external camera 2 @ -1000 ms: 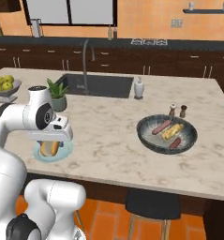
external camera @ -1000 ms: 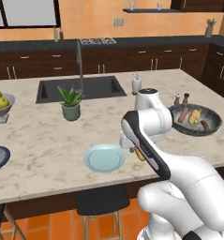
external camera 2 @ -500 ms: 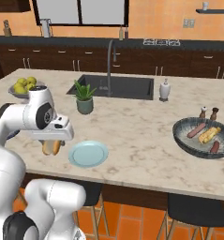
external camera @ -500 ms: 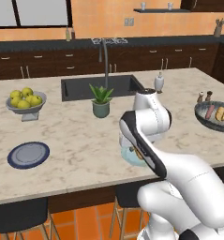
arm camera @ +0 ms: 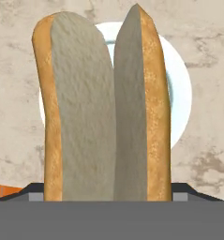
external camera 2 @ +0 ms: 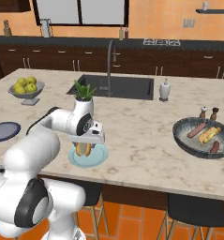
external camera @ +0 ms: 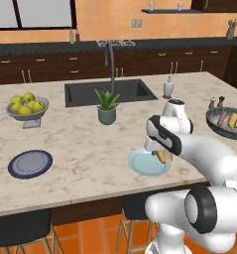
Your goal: Place one bun and one sausage from the bowl on each plate.
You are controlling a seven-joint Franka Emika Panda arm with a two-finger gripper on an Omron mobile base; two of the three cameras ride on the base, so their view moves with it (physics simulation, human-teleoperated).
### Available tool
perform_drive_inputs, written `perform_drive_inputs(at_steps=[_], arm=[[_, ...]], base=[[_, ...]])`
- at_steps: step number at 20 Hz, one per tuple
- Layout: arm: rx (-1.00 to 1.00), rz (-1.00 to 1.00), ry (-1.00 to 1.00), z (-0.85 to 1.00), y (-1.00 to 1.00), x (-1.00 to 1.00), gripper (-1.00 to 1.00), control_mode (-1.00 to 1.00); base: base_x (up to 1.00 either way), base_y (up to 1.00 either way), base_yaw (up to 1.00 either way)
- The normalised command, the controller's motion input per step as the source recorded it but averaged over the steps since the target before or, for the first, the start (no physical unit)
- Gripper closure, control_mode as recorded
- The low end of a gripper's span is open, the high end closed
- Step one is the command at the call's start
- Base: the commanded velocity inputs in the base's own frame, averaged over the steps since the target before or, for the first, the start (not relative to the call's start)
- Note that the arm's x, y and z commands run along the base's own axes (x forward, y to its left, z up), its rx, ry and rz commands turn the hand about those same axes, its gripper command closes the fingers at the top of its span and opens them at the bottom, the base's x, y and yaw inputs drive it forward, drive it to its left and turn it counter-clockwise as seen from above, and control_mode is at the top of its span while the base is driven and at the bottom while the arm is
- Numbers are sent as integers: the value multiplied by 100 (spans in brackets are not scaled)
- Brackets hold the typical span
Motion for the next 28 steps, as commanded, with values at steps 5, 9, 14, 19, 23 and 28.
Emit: perform_drive_inputs(at_steps=[5, 9, 14, 19, 23, 28], arm=[[0, 5, -2, -63, -19, 76, 100, -100], [0, 2, 3, -56, 11, 18, 100, -100], [0, 0, 2, -17, 3, 0, -100, -100], [0, 0, 0, 0, 0, -1, -100, -100], [0, 0, 0, 5, 5, 0, -100, -100], [-10, 0, 0, 69, 26, -35, -100, -100]], base=[[0, 0, 0], [0, 0, 0], [0, 0, 0], [0, 0, 0], [0, 0, 0], [0, 0, 0]])
